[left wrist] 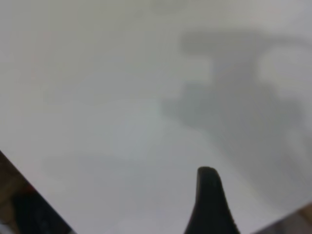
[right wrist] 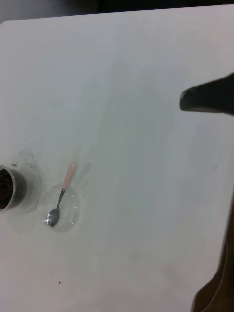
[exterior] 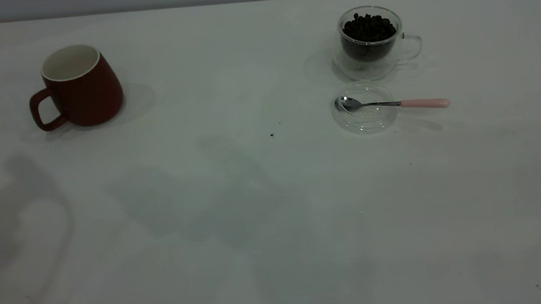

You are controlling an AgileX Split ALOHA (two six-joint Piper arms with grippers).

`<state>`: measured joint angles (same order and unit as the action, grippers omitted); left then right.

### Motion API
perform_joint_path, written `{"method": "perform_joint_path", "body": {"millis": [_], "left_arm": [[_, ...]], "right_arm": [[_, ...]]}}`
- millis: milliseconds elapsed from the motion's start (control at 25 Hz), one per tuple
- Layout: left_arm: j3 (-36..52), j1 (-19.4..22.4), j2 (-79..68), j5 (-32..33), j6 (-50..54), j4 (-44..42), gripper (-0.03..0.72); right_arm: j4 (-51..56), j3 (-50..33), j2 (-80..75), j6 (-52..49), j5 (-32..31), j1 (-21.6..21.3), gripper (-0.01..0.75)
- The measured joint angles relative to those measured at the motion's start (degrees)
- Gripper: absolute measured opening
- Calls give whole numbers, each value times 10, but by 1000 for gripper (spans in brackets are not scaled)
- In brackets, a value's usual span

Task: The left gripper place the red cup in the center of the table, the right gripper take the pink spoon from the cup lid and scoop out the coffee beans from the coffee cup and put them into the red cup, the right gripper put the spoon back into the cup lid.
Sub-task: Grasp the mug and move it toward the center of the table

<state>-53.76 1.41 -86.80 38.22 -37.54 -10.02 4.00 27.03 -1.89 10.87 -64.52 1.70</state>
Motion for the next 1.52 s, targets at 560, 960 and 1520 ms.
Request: {"method": "perform_joint_path", "body": {"millis": [560,960,1520], "left_arm": [[-113,0,-255,-189,-11,-86,586],[-113,0,-356,-364,-56,-120,586],[-116,0,-397,-475,-133,-147,586]], "right_arm": [[0,0,0,0,0,0,508],[0,0,0,0,0,0,508],[0,0,0,0,0,0,508]]}}
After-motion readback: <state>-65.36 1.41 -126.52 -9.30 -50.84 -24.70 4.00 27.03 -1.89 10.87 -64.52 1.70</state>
